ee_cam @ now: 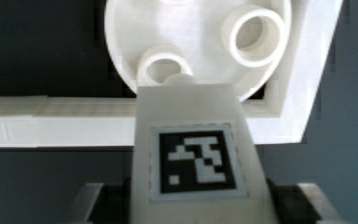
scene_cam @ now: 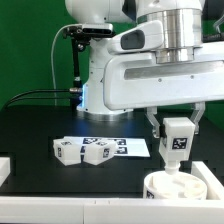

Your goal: Assemble stool

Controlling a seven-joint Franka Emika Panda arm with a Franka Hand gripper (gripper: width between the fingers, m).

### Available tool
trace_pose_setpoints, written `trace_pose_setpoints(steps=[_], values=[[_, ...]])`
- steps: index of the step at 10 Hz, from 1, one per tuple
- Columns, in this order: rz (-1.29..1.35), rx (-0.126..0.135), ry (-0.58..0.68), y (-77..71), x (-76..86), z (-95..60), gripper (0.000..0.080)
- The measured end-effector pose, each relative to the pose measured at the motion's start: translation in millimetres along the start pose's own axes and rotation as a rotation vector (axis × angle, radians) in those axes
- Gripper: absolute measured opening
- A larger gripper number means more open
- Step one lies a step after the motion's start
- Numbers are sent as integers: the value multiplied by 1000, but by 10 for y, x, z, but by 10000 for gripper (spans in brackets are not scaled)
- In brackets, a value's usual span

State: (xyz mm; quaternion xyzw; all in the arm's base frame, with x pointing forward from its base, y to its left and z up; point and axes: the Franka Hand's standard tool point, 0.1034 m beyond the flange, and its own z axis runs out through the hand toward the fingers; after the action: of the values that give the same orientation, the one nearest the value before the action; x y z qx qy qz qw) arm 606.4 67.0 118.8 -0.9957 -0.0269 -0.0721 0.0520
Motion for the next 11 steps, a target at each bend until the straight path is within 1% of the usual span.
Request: trace_pose_setpoints(steps=[1, 3, 6, 9, 11], values=[[2, -2, -9, 34, -26, 85, 335], [4, -2, -22, 45, -59, 185, 335], [5, -1, -33, 44, -92, 250, 335], [6, -1, -30, 64, -52, 278, 335], [8, -4, -26, 118, -25, 283, 335]])
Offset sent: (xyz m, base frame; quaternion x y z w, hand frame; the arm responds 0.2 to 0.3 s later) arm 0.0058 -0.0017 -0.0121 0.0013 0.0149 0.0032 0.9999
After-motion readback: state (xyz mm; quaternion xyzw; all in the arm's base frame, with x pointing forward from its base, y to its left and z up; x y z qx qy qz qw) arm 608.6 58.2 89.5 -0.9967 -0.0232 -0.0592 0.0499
